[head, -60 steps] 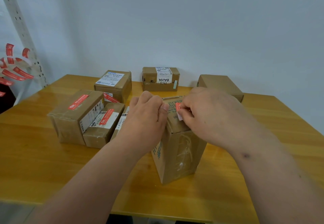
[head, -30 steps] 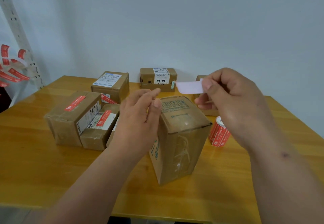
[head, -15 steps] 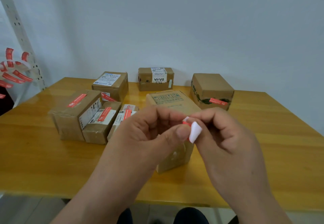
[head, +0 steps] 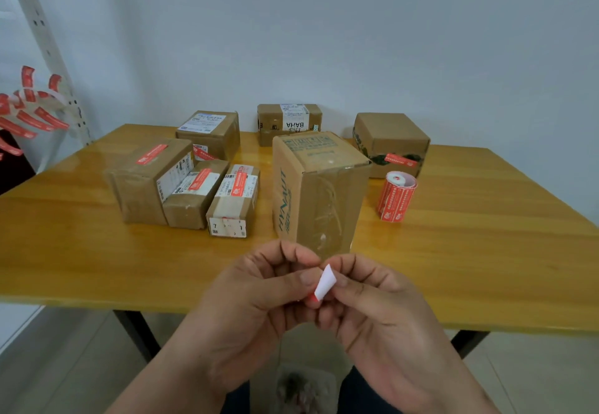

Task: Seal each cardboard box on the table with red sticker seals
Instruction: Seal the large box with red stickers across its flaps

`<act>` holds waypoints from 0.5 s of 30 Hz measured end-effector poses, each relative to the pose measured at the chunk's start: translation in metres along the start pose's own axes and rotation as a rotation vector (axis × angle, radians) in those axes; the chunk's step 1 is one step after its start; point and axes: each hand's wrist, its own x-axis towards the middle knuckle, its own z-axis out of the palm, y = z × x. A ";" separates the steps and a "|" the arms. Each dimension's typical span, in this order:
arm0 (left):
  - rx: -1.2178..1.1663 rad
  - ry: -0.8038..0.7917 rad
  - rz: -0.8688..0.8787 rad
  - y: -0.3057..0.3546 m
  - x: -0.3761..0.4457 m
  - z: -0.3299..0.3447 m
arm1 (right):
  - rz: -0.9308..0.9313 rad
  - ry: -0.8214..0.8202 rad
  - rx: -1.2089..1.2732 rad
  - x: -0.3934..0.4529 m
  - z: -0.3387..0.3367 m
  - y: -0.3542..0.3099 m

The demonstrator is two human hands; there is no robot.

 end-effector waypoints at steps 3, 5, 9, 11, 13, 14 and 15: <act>0.085 0.095 -0.011 -0.011 0.000 -0.007 | 0.084 0.039 0.119 -0.003 -0.011 0.012; 0.212 0.158 0.001 -0.018 0.000 -0.012 | 0.082 0.059 0.000 -0.006 -0.016 0.019; 0.277 0.149 -0.029 -0.026 -0.001 -0.018 | 0.034 0.155 -0.195 -0.007 -0.018 0.027; 0.130 0.140 -0.103 -0.031 -0.001 -0.023 | 0.036 0.166 -0.105 -0.006 -0.021 0.031; 0.014 0.161 -0.184 -0.037 -0.001 -0.032 | 0.041 0.194 -0.103 -0.004 -0.026 0.037; -0.006 0.175 -0.221 -0.041 0.000 -0.037 | 0.052 0.216 -0.143 -0.003 -0.031 0.042; 0.004 0.186 -0.257 -0.046 -0.001 -0.042 | 0.076 0.243 -0.194 -0.002 -0.035 0.048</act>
